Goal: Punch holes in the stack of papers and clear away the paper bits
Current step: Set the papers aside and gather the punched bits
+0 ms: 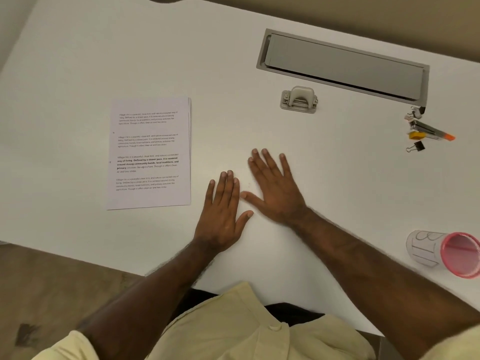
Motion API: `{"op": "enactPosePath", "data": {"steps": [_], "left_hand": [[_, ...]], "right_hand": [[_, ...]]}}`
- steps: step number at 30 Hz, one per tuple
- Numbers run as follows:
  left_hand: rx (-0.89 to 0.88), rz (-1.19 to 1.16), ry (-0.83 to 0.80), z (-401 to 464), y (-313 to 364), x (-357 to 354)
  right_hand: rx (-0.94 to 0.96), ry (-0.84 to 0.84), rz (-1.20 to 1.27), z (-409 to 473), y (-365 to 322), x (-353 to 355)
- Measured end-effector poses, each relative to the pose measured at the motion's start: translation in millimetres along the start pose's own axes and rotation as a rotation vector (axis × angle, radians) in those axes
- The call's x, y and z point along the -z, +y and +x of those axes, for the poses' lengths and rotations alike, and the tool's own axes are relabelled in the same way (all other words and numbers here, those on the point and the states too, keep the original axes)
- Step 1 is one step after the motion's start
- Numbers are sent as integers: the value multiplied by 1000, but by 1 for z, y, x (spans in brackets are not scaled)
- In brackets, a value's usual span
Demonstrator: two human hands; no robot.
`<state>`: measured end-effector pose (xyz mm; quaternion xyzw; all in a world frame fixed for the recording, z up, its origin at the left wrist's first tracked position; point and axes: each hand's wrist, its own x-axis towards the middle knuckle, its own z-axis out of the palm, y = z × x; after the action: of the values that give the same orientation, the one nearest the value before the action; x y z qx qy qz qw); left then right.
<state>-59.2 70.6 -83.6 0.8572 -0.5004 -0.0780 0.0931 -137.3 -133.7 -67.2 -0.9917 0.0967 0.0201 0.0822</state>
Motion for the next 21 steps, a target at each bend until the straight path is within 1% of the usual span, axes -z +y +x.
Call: {"op": "enactPosePath", "data": {"steps": [2,4,5,7,10,13,16,18,21], "left_hand": [[-8,-7,2,-1,0,0],[-19,-12,12,-1,-1,0],[-22,-18,16,-2,-1,0],[-18,-24,10,-2,-1,1],[-8,-29,4,-2,-1,1],[-6,-54,16,-3,-1,2],[-19,-121,50,-3,0,5],[-43,-181,80,-6,-1,7],[-32,-269,117,-16,-3,9]], "right_hand": [[61,17,27,-13,-7,-3],[62,31,113,-24,-9,-4],[22,36,172,-30,-9,-3],[-118,50,237,-43,-8,-3],[-310,63,174,-70,-8,-6],[-362,24,93,-94,-16,-11],[-361,-41,8,-99,-31,-14],[-295,-63,-16,-95,-40,-14],[-175,-36,29,-85,-50,-13]]}}
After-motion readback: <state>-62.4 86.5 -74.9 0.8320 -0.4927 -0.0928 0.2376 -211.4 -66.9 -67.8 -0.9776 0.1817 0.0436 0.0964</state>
